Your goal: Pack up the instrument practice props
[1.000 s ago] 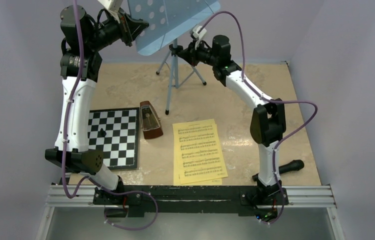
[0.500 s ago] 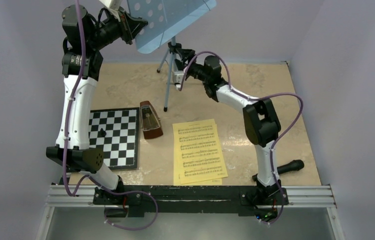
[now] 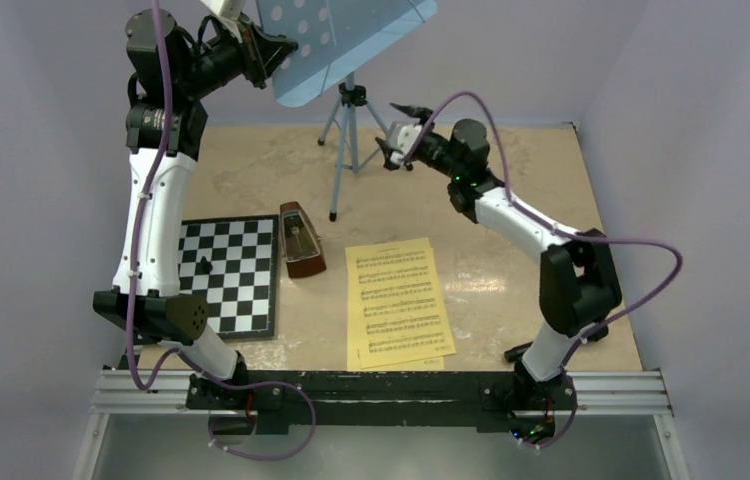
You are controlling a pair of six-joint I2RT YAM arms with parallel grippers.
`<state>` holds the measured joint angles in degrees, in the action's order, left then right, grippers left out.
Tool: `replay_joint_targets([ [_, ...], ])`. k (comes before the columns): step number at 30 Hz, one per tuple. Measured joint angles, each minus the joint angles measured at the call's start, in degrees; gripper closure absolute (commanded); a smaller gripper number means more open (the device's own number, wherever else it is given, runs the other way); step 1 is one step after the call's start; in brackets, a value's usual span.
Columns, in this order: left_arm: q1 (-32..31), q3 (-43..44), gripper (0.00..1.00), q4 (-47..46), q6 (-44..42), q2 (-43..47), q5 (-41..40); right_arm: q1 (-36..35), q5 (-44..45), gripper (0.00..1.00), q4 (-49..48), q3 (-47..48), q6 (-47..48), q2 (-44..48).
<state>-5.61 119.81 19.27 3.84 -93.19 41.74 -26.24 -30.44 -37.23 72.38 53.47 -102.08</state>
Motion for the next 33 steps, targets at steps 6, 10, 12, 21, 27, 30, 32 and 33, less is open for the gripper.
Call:
replay_joint_targets([
  [6, 0.0, 0.0, 1.00, -0.1, 0.0, 0.0, 0.0, 6.9, -3.9, 0.01, 20.3, 18.4, -47.3, 2.4],
  [10, 0.0, 0.0, 1.00, -0.1, -0.1, 0.0, 0.0, 10.8, -9.3, 0.01, 20.1, 26.3, -81.7, -4.0],
  [12, 0.0, 0.0, 1.00, -0.1, -0.1, 0.0, 0.0, 10.7, -9.8, 0.01, 21.9, 26.2, -94.9, -7.5],
  [21, 0.0, 0.1, 1.00, 0.2, -0.2, 0.0, 0.0, 5.3, -8.0, 0.41, 34.8, 29.9, -118.9, -17.9],
  [27, 0.0, 0.1, 1.00, 0.3, -0.6, 0.0, 0.0, 4.5, -7.0, 0.40, 35.3, 33.6, -124.0, -18.4],
  [30, 0.0, 0.1, 1.00, 0.3, -0.7, 0.0, 0.0, 4.5, -6.6, 0.41, 34.6, 33.8, -125.0, -18.4],
  [32, 0.0, 0.1, 1.00, 0.3, -0.7, 0.0, 0.0, 4.6, -6.2, 0.41, 34.8, 33.9, -125.5, -18.4],
  [33, 0.0, 0.1, 1.00, 0.3, -0.7, 0.0, 0.0, 4.6, -5.9, 0.41, 35.1, 34.3, -125.5, -18.4],
])
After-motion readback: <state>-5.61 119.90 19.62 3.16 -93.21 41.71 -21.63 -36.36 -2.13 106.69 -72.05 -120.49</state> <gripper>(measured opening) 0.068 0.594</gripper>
